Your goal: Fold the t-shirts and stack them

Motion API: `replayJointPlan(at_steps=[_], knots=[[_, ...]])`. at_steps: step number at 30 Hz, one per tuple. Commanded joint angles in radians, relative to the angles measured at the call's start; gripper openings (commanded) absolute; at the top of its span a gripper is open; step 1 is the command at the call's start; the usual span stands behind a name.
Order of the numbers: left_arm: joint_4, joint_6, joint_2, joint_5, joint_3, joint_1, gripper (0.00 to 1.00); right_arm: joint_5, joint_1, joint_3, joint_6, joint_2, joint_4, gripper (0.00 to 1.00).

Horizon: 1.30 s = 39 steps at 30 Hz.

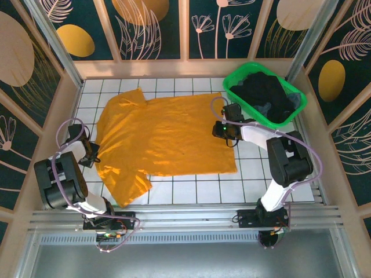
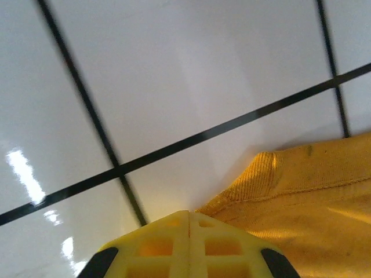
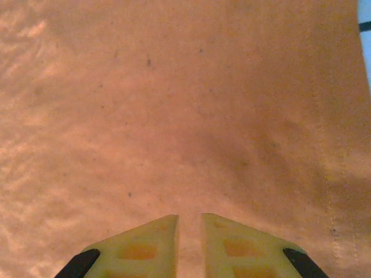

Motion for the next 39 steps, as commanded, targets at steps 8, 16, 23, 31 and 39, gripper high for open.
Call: replayJointPlan(at_steps=[8, 16, 23, 31, 39], knots=[[-0.017, -0.059, -0.063, 0.158, 0.125, -0.072, 0.23, -0.047, 0.009, 0.046, 0.012, 0.062, 0.006, 0.21], [0.086, -0.059, 0.139, 0.278, 0.183, -0.193, 0.2, -0.081, -0.019, -0.017, 0.093, 0.106, 0.062, 0.21], [0.111, 0.005, 0.375, 0.285, 0.3, -0.191, 0.2, -0.103, -0.084, 0.045, 0.132, 0.232, 0.026, 0.21], [0.106, 0.078, 0.46, 0.306, 0.507, -0.191, 0.3, -0.084, -0.128, 0.162, 0.091, 0.282, 0.02, 0.25], [0.0, 0.095, 0.038, 0.073, 0.247, -0.196, 0.62, -0.044, -0.103, -0.049, 0.011, -0.044, 0.149, 0.43]])
